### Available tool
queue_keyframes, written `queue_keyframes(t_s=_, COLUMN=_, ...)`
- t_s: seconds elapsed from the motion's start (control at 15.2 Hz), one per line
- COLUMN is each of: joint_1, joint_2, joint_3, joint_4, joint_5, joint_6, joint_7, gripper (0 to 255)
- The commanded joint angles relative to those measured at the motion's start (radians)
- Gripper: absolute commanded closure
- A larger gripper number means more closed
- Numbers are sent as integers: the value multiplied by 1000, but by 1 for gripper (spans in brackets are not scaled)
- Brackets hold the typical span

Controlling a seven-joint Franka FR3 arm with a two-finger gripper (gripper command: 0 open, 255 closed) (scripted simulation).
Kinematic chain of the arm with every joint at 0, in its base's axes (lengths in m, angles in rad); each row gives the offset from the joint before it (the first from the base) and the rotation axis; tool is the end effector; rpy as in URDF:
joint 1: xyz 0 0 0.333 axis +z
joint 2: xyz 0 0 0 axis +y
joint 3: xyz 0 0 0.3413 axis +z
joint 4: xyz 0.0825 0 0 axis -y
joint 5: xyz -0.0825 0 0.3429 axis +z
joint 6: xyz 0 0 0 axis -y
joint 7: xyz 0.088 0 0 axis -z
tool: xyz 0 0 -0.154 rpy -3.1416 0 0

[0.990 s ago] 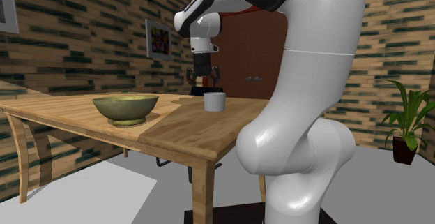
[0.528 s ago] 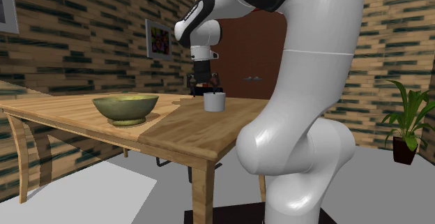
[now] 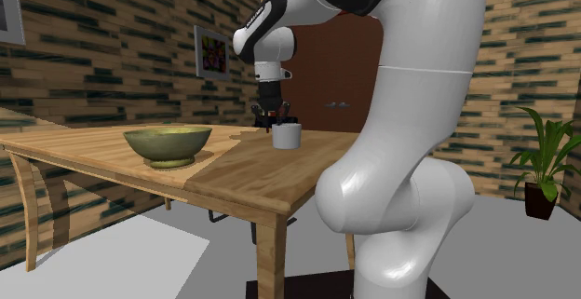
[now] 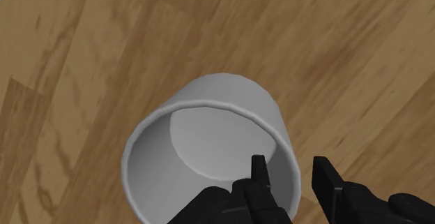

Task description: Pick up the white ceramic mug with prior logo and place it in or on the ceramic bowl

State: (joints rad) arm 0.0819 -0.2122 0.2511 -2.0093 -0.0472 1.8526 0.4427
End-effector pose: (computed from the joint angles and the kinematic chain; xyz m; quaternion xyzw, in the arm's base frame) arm 0.4332 0.1523 0.5358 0.9972 -0.0508 0.0410 0.0362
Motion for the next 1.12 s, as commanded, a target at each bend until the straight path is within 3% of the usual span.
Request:
queue_keyframes(t_s=0.0, joint_1=0, joint_2=0, joint_3=0, joint_4=0, joint_5=0, joint_6=0, joint_7=0, gripper=255)
queue_keyframes(t_s=0.46, joint_1=0, joint_2=0, joint_3=0, joint_4=0, joint_5=0, joint_6=0, joint_7=0, gripper=255)
queue_keyframes(t_s=1.06, joint_1=-2, joint_2=6, joint_3=-1, joint_4=127, joint_5=0, joint_6=-121, joint_7=-8, gripper=255)
